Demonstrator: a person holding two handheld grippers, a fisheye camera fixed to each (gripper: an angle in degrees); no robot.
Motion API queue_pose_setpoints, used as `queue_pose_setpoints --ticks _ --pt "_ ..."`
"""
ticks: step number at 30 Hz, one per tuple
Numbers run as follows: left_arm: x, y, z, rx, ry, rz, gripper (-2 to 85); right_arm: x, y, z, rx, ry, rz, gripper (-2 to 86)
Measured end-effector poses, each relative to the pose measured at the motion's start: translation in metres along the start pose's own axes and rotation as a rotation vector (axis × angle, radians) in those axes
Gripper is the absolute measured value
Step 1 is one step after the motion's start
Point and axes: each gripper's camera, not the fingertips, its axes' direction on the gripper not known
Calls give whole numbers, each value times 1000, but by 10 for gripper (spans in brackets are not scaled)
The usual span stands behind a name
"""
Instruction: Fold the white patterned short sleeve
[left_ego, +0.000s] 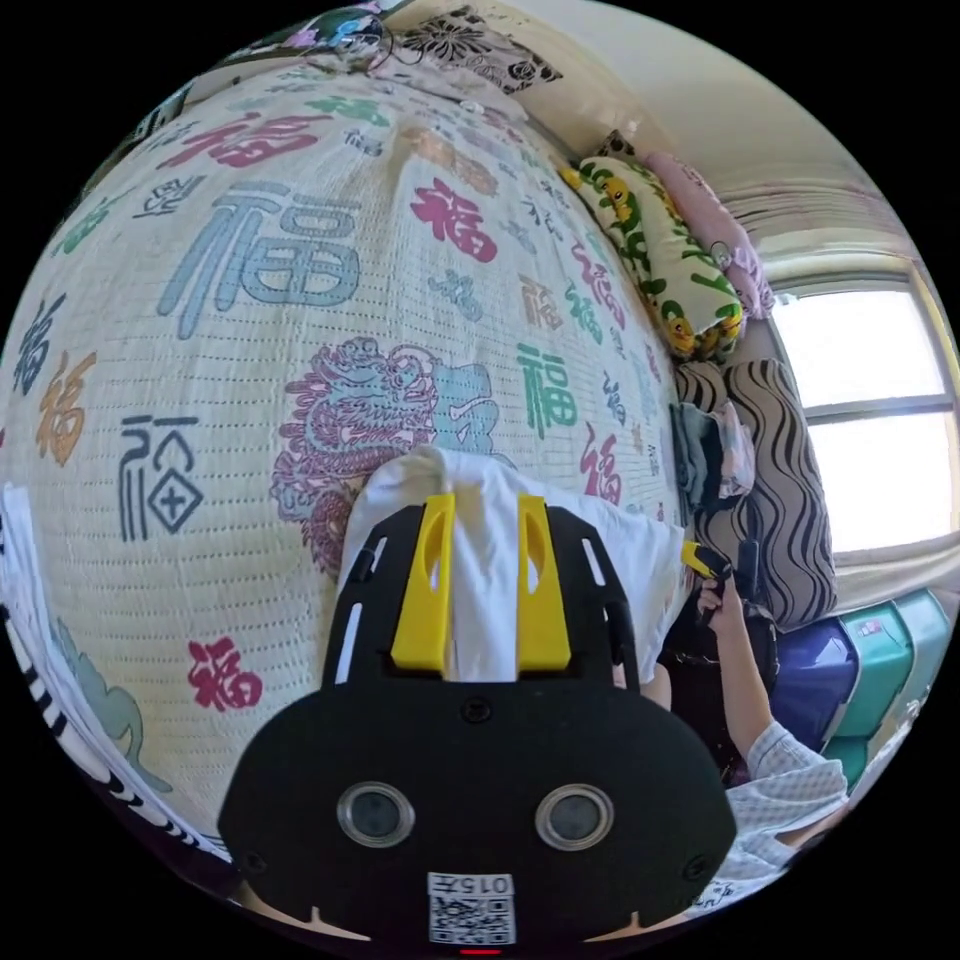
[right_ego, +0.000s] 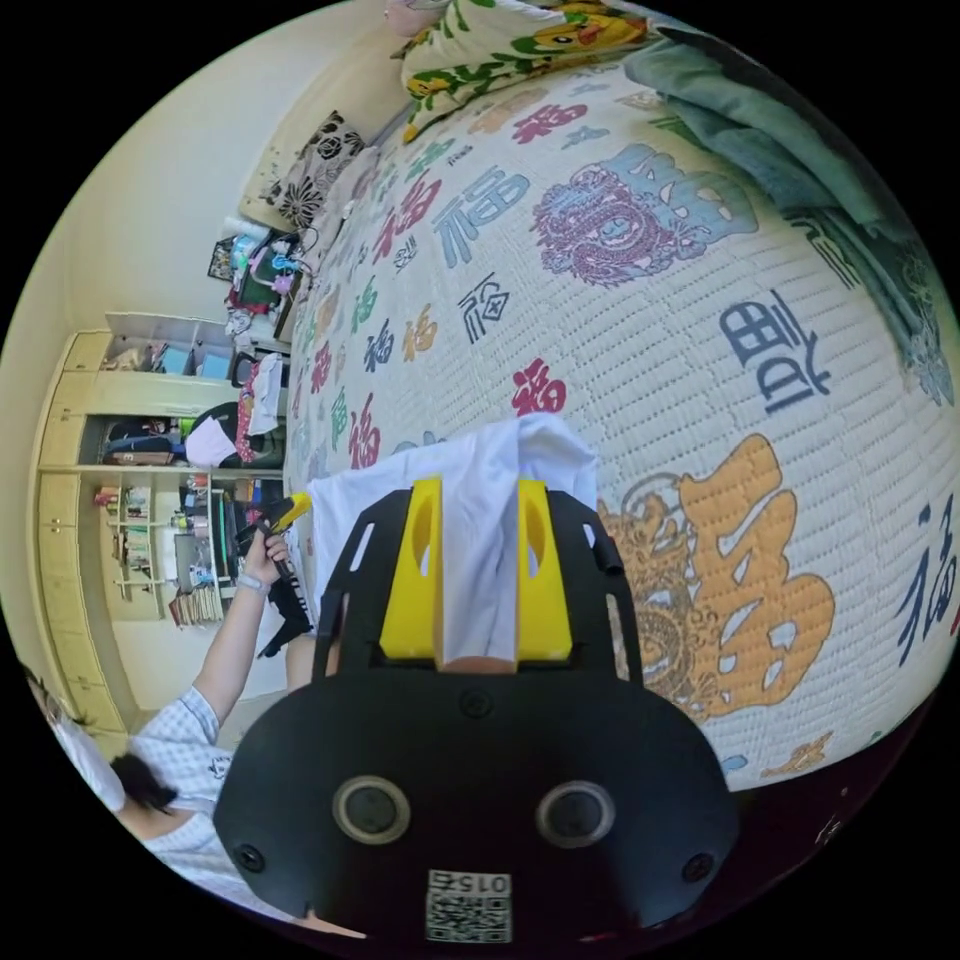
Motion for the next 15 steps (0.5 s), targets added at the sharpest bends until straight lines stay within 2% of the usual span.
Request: queue_pose_setpoints --ticks 5,11,15 --pt "-9 -15 9 -37 -3 -26 28 -4 -32 11 48 -16 59 19" --pt "-31 -10 -9 20 11 -32 5 -2 -46 29 19 75 62 -1" --pt "-36 -4 -4 37 -7 -33 10 0 -48 45 61 -6 134 7"
